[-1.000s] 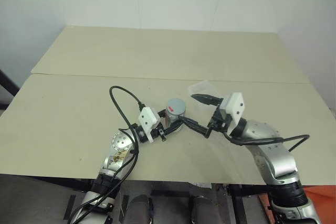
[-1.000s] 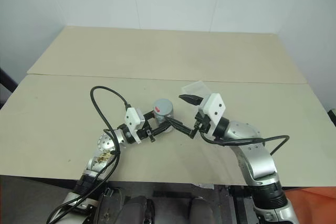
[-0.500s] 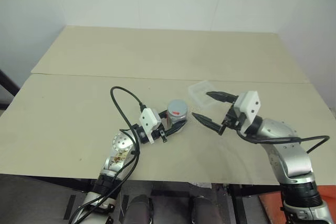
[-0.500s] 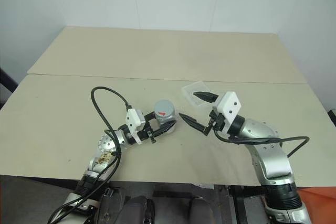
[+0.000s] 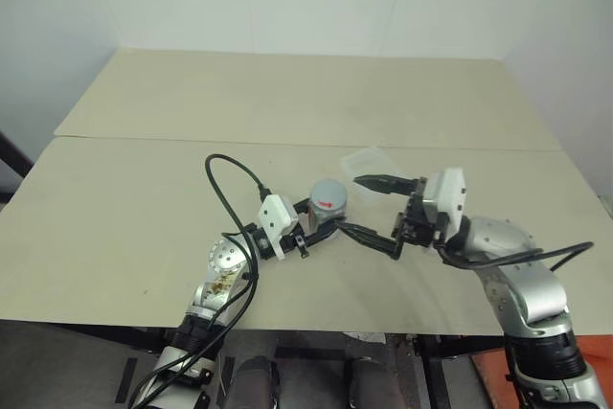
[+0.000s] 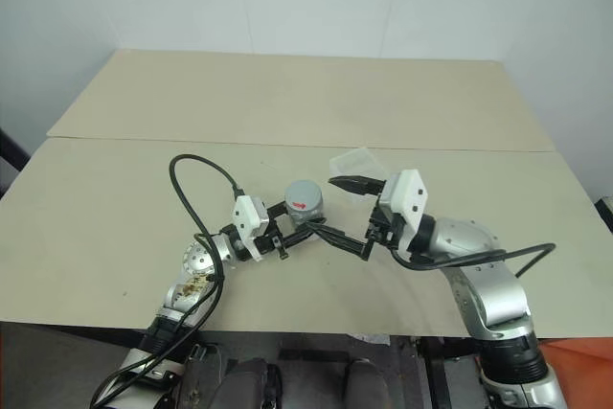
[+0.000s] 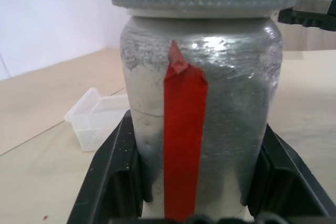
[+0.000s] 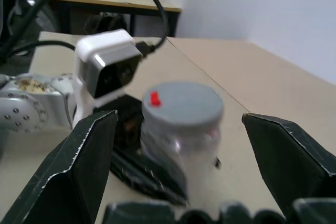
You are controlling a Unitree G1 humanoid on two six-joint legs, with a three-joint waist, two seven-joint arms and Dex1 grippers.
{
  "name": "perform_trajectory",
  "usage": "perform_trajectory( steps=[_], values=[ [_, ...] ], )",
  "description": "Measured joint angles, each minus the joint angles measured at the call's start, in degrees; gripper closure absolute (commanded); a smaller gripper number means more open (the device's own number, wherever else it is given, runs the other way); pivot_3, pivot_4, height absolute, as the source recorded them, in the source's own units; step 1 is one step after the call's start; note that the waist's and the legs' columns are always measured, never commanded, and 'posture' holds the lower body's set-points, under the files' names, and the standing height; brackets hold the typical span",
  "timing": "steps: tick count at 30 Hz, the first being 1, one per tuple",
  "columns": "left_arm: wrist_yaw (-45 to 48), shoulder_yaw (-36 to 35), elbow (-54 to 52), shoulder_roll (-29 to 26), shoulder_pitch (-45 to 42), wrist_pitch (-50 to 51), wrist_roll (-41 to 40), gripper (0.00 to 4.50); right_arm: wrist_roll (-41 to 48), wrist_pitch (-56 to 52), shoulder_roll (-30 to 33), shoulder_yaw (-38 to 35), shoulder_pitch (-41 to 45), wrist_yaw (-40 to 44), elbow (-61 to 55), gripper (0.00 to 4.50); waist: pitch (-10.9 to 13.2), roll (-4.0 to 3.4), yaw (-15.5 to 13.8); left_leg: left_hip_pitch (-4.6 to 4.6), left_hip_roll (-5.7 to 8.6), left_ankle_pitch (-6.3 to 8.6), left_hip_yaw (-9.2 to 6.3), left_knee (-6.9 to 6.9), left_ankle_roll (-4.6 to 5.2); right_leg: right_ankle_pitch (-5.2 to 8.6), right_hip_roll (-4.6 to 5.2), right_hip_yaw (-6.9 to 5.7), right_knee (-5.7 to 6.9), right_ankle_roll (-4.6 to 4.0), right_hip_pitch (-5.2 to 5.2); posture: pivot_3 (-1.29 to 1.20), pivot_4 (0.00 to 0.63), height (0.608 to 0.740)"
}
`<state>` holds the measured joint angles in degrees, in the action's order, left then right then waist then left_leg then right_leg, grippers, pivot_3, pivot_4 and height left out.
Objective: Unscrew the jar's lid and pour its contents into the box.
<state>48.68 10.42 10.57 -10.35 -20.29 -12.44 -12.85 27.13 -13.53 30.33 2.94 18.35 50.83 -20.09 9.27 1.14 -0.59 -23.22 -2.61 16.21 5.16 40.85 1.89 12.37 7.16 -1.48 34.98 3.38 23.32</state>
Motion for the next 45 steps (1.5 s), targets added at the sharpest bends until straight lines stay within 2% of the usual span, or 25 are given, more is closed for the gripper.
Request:
perform_trajectory(
  steps=[5,18,21,24,25,36,45],
  values=[
    [0.18,0.36,0.03,0.01,0.0,-0.1,0.34,2.5,-1.71,-1.1,-1.98,3.16,3.13,-0.42,2.64,0.07,0.0,0.0,-0.12,-0.04,0.0,0.0,0.0,-0.01,0.0,0.0,0.0,-0.04,-0.01,0.0,0.0,0.0,0.15,0.74],
    [0.18,0.79,0.03,0.48,0.0,-0.13,0.76,2.5,-2.1,-3.5,-3.8,3.47,4.94,-1.01,3.85,0.07,0.0,0.0,-0.08,-0.05,-0.01,0.01,0.0,-0.01,0.01,0.0,0.0,-0.04,0.0,0.0,0.0,0.0,0.15,0.74],
    [0.2,0.79,0.03,0.51,0.0,-0.13,0.76,2.5,-2.12,-3.55,-3.79,3.46,4.93,-0.99,3.85,0.62,0.0,0.0,-0.07,-0.05,-0.01,0.01,0.01,-0.02,0.01,0.0,0.0,-0.05,0.0,0.0,0.01,0.0,0.15,0.74],
    [0.22,0.79,0.03,0.54,0.0,-0.21,0.78,2.5,-2.26,-3.54,-3.84,3.47,4.89,-1.06,3.84,1.58,0.0,0.0,-0.08,-0.05,-0.01,0.01,0.0,-0.01,0.01,0.0,0.0,-0.04,-0.01,0.0,0.01,0.0,0.15,0.74],
    [0.21,0.77,0.05,0.56,0.0,-0.43,0.84,2.5,-2.24,-3.54,-3.98,3.51,4.83,-1.1,3.82,1.72,0.0,0.0,-0.07,-0.05,-0.01,0.01,0.01,-0.01,0.01,0.0,0.0,-0.05,-0.01,0.0,0.01,0.0,0.15,0.74],
    [0.1,0.67,0.34,0.45,0.0,-1.02,1.3,2.5,-3.0,-3.74,-4.79,3.55,4.7,-1.53,3.72,1.72,0.0,0.0,-0.06,-0.04,-0.01,0.01,0.01,-0.01,0.01,0.0,0.0,-0.05,-0.01,0.0,0.01,0.0,0.15,0.74],
    [0.12,1.21,0.47,0.22,0.0,-1.53,2.01,2.5,4.59,-12.08,-6.58,1.24,4.7,-5.33,0.76,1.72,0.0,0.0,-0.08,-0.07,-0.01,0.01,-0.01,-0.01,0.02,0.0,0.0,-0.05,0.0,0.0,0.01,0.0,0.15,0.74]
  ],
)
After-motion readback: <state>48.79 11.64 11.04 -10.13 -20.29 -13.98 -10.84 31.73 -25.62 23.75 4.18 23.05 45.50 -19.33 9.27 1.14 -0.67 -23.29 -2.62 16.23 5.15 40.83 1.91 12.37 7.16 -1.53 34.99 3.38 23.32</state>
